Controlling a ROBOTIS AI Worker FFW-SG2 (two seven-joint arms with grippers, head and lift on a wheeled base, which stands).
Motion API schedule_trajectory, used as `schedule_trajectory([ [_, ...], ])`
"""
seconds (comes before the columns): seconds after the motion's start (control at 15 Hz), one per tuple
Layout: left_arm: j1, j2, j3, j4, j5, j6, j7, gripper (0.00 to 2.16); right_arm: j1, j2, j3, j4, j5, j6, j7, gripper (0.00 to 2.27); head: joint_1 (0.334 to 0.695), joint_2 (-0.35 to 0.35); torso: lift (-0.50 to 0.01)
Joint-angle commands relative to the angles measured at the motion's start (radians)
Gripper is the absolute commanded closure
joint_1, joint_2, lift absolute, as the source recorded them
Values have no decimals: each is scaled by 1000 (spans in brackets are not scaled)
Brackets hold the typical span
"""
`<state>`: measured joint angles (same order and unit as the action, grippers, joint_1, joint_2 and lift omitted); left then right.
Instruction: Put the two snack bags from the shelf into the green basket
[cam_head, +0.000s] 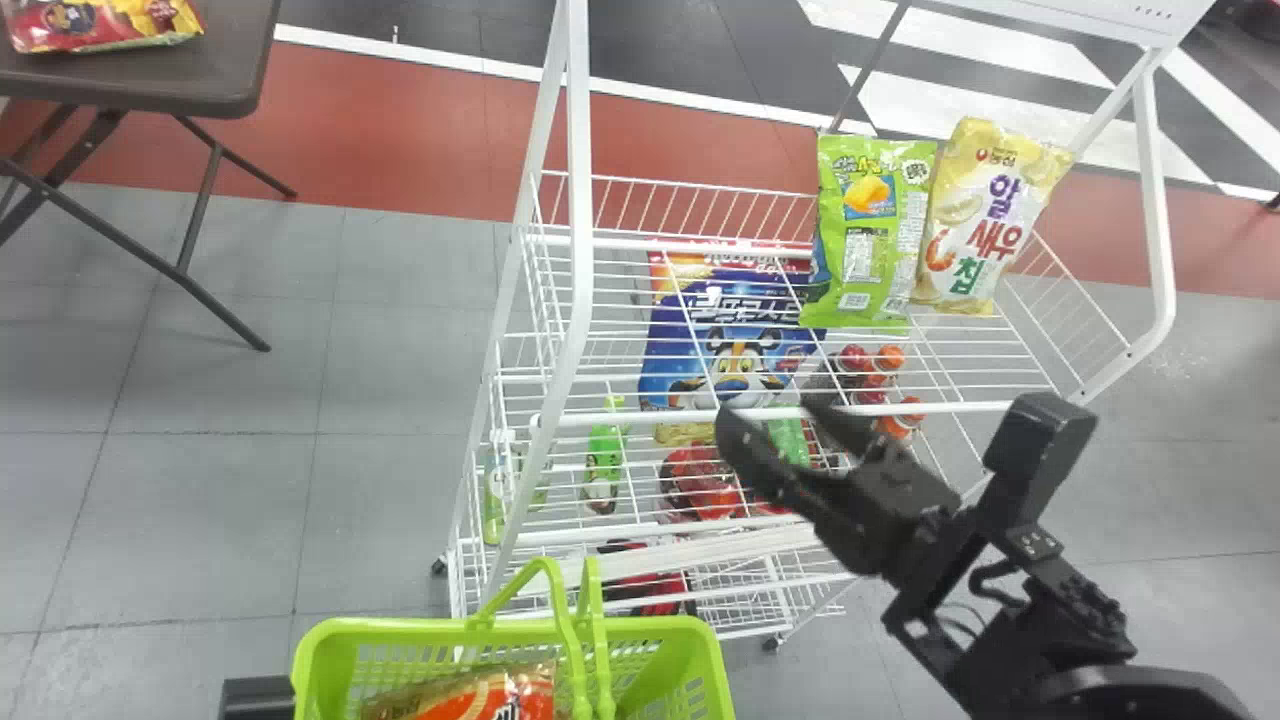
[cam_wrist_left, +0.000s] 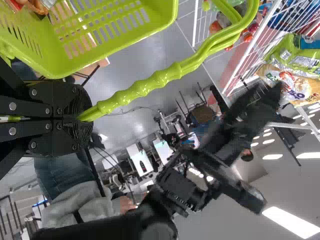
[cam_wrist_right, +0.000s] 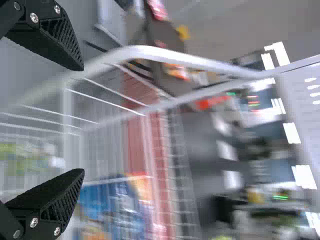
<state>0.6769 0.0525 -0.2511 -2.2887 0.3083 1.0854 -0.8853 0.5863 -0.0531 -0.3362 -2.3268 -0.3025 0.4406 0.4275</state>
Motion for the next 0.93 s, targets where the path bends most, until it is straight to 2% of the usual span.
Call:
schedule_trajectory([
  [0.0, 3, 1, 0, 2, 0, -9, -1, 2078, 20, 13, 31, 47, 23, -257, -13, 87, 695, -350, -1],
  [0.2, 4, 1, 0, 6, 0, -15, -3, 2078, 61, 29, 85, 92, 82, -438, -95, 87, 695, -350, -1],
  [0.47, 7, 1, 0, 11, 2, -25, -11, 2078, 98, 44, 158, 116, 140, -472, -194, 90, 695, -350, -1],
  [0.87, 29, 6, 0, 18, 2, -68, -23, 2078, 101, 54, 189, 116, 171, -429, -201, 90, 695, -350, -1],
])
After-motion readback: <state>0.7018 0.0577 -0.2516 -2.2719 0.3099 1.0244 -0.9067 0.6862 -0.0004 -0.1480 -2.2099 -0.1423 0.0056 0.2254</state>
